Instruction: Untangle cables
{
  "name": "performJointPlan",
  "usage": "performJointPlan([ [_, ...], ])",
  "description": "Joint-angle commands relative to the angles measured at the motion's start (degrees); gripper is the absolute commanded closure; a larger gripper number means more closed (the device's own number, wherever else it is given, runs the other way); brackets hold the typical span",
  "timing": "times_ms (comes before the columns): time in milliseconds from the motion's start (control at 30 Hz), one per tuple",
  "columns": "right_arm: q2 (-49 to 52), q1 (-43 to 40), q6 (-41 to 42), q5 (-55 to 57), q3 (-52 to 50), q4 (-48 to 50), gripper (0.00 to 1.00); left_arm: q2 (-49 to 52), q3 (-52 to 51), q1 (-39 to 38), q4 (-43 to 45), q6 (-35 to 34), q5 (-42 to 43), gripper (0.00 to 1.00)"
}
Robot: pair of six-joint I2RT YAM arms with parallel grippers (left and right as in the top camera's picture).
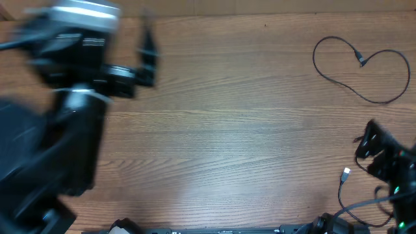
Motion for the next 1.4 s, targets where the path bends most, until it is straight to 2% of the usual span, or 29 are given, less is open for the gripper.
performJointPlan([
  [0, 2.19, 0.24, -0.63, -0.46, -0.22, 9.53, 0.00, 2.32, -1.27, 0.31, 8.04, 11.58, -5.60, 0.00],
  [100, 3.74, 0.24, -0.63, -0.46, -0.22, 20.28, 0.00, 2.49, -1.27, 0.31, 14.78, 17.70, -5.20, 0.00],
  [200, 5.60, 0.26, -0.63, -0.46, -0.22, 29.14, 0.00, 3.17, -1.27, 0.31, 17.42, 20.44, -5.18, 0.00],
  [333, 8.20, 0.31, -0.59, -0.46, -0.22, 36.76, 0.00, 4.70, -1.27, 0.31, 14.97, 21.14, -5.22, 0.00],
  [433, 11.13, 0.31, -0.02, -2.99, -0.20, 41.94, 0.00, 5.38, -2.23, 0.33, 12.33, 25.18, -2.95, 0.00],
  [533, 14.51, 0.31, -0.07, -13.51, -0.20, 42.93, 0.00, 5.27, -3.39, 0.33, 12.15, 25.24, 0.92, 0.00],
  [600, 16.17, 0.79, -0.50, -21.66, -0.22, 39.54, 0.00, 4.92, -4.37, 0.33, 12.17, 25.42, 1.77, 0.00],
  [700, 16.20, 5.49, -2.19, -22.16, -0.92, 38.45, 0.00, 3.56, -7.02, 1.97, 11.85, 24.90, 0.24, 0.01],
  [900, 11.04, 13.09, -8.26, -22.08, -0.92, 32.76, 0.00, -6.54, -23.06, 14.32, 11.13, 13.97, 3.32, 0.00],
  [1100, 2.71, 12.00, -8.31, -17.94, -1.07, 32.52, 0.00, -21.97, -41.03, 28.39, 11.13, 6.32, 14.82, 0.00],
  [1267, -2.43, 10.10, -8.33, -17.55, -2.16, 32.57, 0.00, -35.19, -52.76, 39.04, 11.26, 4.42, 25.55, 0.00],
  [1367, -3.28, 9.84, -8.31, -16.74, -2.93, 32.57, 0.00, -41.83, -58.60, 43.23, 11.50, 4.46, 28.74, 0.00],
])
